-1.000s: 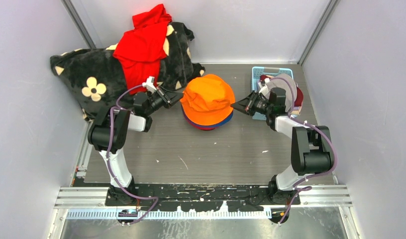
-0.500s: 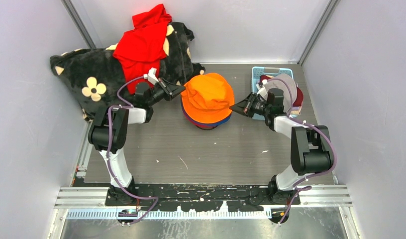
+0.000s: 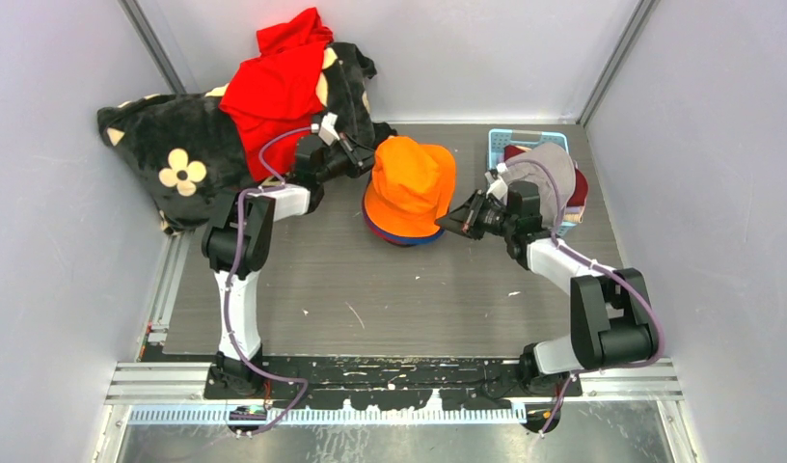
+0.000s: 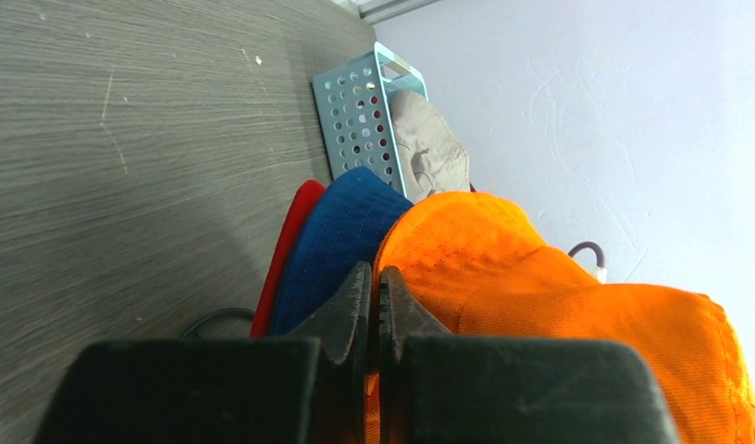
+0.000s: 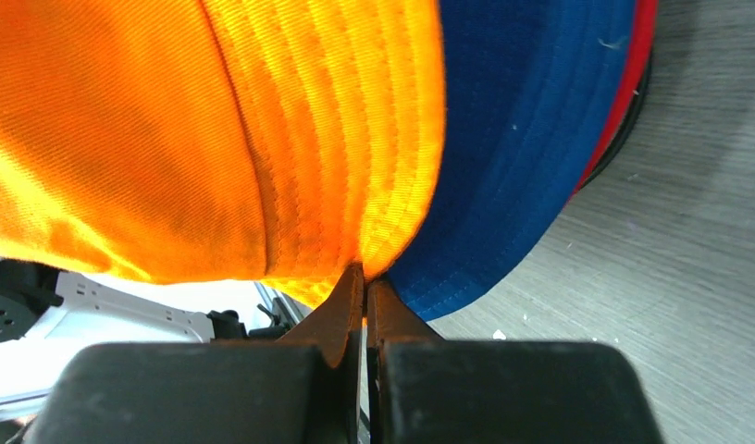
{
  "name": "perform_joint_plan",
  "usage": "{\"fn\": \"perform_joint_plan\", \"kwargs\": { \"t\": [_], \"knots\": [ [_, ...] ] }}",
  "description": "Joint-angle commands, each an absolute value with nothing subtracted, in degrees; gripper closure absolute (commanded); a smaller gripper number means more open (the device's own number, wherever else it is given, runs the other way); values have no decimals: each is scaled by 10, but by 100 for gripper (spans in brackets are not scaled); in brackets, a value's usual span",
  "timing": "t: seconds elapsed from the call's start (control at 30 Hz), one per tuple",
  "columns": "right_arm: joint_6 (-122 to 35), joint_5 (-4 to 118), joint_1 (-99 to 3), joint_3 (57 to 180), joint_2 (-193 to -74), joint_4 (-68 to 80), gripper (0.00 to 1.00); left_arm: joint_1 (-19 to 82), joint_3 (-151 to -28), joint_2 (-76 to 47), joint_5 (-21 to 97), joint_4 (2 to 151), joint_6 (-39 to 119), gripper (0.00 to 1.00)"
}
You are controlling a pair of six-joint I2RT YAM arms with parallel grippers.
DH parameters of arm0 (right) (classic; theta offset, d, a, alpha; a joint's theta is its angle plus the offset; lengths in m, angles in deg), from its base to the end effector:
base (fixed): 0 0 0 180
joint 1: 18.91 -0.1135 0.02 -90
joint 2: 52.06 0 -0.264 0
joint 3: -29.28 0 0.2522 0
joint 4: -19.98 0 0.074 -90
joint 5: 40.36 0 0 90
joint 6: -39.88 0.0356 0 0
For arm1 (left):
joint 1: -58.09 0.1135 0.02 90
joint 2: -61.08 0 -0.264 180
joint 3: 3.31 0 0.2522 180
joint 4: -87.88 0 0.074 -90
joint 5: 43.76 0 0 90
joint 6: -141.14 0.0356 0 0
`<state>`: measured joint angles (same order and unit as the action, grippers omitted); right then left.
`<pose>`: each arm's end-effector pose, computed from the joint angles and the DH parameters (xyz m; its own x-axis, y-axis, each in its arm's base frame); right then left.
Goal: Stack the hats
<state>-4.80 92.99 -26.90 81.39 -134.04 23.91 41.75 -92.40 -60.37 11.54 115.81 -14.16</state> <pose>0.2855 0.0647 0.2056 -0.8111 0.4083 -0.4188 -0.1929 0.4892 0.8505 0.4489 -0.1527 0.1958 -0.7359 -0.5626 -0.3767 0.2569 0.2827 -0.9242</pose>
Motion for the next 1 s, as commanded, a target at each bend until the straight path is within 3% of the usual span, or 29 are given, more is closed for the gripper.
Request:
{"fn": "perform_joint_plan", "kwargs": {
  "t": [0.0,0.1,0.27,0.33,0.57,0.97],
  "knots": [
    [-63,914,-288,793,-1303,208,99,411,-975,-627,126,1110,-125,100],
    [-86,895,-288,803,-1282,172,86,412,-986,-614,130,1080,-112,94],
    [-133,845,-277,847,-1230,75,55,422,-967,-551,175,980,-41,75],
    [-151,837,-266,865,-1212,42,48,428,-955,-525,193,949,-21,70],
    [-194,808,-229,929,-1184,-25,39,441,-927,-447,258,859,32,53],
    [-61,876,-191,978,-1335,240,39,440,-846,-318,281,831,39,53]
  ]
}}
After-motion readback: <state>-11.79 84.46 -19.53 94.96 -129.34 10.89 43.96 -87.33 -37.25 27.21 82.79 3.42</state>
